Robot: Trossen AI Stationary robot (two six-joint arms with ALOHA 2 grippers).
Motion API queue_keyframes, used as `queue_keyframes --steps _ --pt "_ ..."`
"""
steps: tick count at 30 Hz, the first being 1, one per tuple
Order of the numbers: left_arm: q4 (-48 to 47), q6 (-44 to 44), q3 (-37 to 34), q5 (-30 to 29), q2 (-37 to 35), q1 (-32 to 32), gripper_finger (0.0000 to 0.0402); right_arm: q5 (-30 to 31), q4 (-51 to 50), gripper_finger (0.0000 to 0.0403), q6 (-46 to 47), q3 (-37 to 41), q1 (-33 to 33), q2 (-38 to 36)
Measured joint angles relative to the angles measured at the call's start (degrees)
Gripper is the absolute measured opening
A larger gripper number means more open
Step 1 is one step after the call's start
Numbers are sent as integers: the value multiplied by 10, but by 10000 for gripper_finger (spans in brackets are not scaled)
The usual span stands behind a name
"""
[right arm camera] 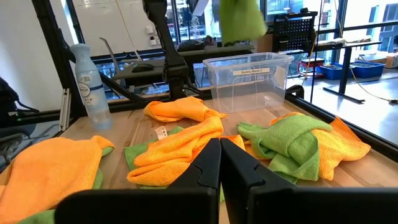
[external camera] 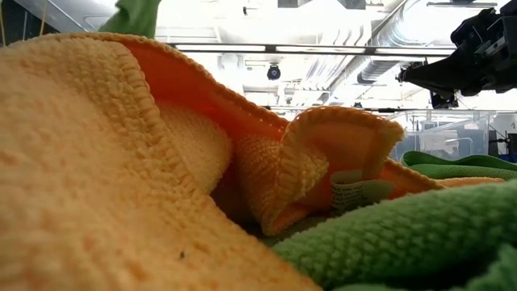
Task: Sort microfiber towel by color & place in baskets
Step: Put the green microfiber towel into the left transparent bin
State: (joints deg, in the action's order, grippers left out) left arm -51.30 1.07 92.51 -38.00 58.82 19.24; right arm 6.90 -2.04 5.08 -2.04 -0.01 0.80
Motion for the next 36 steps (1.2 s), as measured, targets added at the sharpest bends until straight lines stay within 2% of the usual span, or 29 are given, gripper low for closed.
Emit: queue_keyframes --steps 5,8,13,19,24,29,36 --pt "-79 -24 0 0 25 21 0 0 0 0 0 0 0 0" --pt "-70 -24 0 -3 27 37 0 0 0 0 0 0 0 0" --pt "-43 -19 1 -45 18 77 0 0 0 0 0 0 0 0" --pt "33 -7 1 27 1 108 0 0 0 0 0 0 0 0" --pt "34 -8 1 22 2 109 0 0 0 0 0 0 0 0" --pt "-42 -24 1 -5 2 109 0 0 0 0 0 0 0 0" --pt "-250 -159 1 -9 15 109 0 0 0 0 0 0 0 0"
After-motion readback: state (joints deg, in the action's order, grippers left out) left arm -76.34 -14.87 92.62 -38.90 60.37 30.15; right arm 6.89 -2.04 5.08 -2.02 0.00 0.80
